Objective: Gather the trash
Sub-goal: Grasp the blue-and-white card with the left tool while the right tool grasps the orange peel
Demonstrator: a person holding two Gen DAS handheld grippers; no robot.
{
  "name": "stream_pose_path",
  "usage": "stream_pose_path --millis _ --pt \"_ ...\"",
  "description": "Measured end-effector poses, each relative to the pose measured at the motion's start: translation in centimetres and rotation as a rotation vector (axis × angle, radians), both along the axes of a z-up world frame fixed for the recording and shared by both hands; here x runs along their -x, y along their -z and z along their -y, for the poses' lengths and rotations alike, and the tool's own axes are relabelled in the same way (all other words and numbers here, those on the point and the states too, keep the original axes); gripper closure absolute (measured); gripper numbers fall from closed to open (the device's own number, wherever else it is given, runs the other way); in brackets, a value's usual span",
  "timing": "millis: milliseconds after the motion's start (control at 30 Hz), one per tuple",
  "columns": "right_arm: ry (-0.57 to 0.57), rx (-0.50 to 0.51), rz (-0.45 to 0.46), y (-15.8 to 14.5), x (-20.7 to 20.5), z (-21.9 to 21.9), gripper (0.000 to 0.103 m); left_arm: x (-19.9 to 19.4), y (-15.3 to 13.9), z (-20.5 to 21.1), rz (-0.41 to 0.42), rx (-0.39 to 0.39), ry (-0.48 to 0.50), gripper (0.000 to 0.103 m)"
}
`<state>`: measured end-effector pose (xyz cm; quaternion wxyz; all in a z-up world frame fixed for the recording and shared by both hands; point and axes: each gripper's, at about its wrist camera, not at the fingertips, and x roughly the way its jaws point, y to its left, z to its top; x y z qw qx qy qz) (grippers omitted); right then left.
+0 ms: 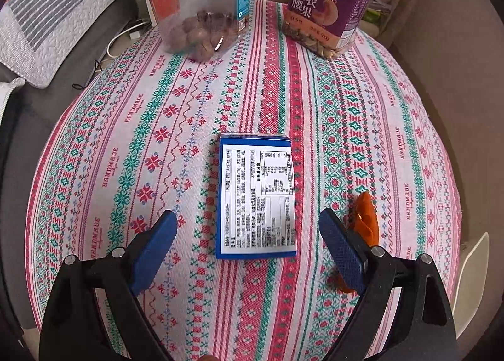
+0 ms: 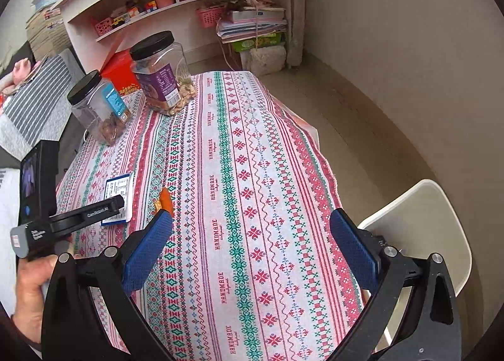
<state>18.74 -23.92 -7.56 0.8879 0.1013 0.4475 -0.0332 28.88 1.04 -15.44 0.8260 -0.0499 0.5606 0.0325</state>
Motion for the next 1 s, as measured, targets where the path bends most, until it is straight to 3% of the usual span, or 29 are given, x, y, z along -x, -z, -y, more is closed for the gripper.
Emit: stream_pose_path --millis 67,133,267,333,700,833,933,1000 --pt "0.010 -0.023 -0.021 0.6 -0.6 0.2 0.007 -0.8 1.0 0.1 -0.019 -0.015 -0.004 0.016" --pt "0.017 -0.020 -0.034 1.0 -1.1 0.2 0.007 -1.1 1.8 0.0 -0.037 -0.028 -0.001 0.023" --pt "0.011 -0.020 -0.064 2.1 -2.3 -0.6 0.007 -0.8 1.9 -0.7 -0.029 -0.064 0.035 0.046" --pt "0.004 -0.020 -0.080 2.8 -3.0 -1.3 0.007 -0.3 1.4 -1.5 -0.016 -0.025 0.041 0.046" --pt "-0.119 -0.015 -0.158 7.8 -6.4 -9.6 0.007 4.8 -3.6 -5.8 0.069 -0.024 0.014 0.046" --pt "-0.147 0.034 -0.157 8.8 -7.2 -11.8 0.007 6.0 -4.3 -6.2 0.079 -0.021 0.004 0.046" --pt "-0.139 0.028 -0.198 10.2 -7.7 -11.8 0.020 6.6 -4.8 -6.6 0.091 -0.018 0.001 0.046" --pt "-0.135 0.059 -0.196 10.5 -7.6 -11.7 0.037 6.8 -5.2 -7.0 0.102 -0.014 -0.005 0.046"
